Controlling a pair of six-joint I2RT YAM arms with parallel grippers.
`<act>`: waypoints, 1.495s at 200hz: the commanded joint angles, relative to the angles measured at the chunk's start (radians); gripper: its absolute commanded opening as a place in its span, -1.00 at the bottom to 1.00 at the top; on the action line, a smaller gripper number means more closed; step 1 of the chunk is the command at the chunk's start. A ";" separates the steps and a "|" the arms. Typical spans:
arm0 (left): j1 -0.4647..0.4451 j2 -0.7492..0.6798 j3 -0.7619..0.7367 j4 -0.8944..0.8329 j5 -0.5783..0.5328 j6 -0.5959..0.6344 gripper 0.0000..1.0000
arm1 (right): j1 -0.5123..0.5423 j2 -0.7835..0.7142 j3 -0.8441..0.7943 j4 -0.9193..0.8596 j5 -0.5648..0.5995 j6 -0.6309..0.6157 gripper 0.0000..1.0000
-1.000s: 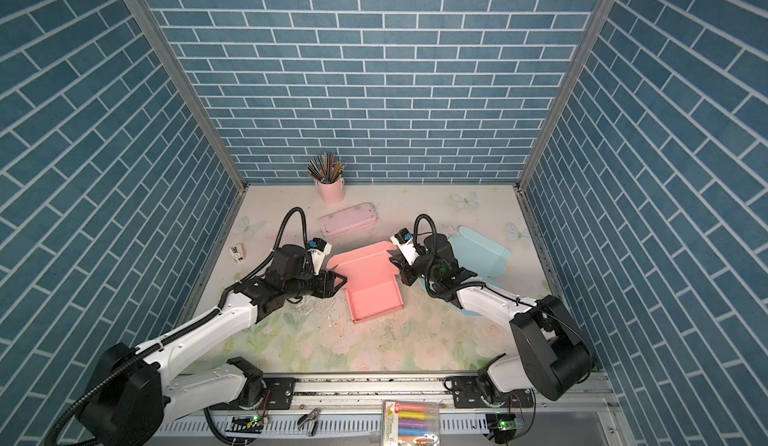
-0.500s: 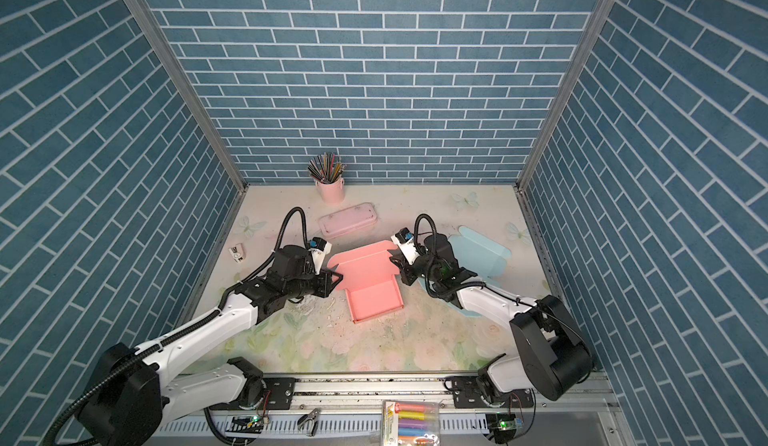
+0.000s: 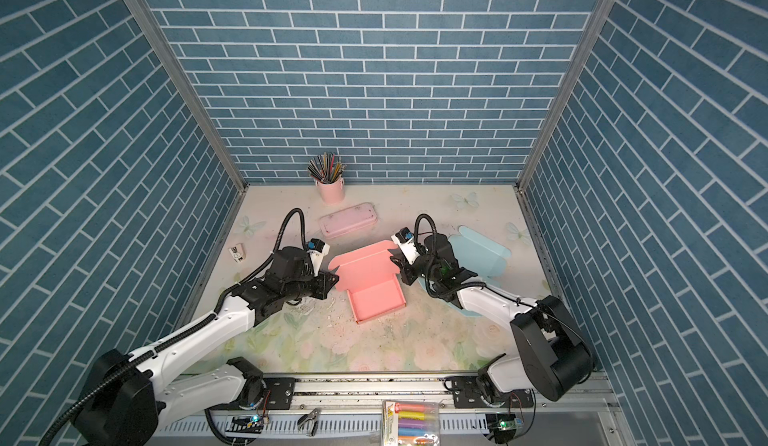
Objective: Fold the paper box
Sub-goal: 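Fold the pink lid down over the tray with both grippers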
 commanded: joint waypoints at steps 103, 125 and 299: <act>-0.018 0.043 0.105 0.026 -0.114 -0.006 -0.90 | 0.069 -0.009 0.073 -0.091 0.097 0.064 -0.92; -0.018 0.076 0.139 0.051 -0.162 -0.007 -0.91 | 0.089 0.019 0.116 -0.105 0.147 0.104 -0.88; -0.068 0.135 0.001 0.268 -0.293 0.033 -0.96 | 0.098 0.185 0.212 -0.111 0.105 0.233 -0.73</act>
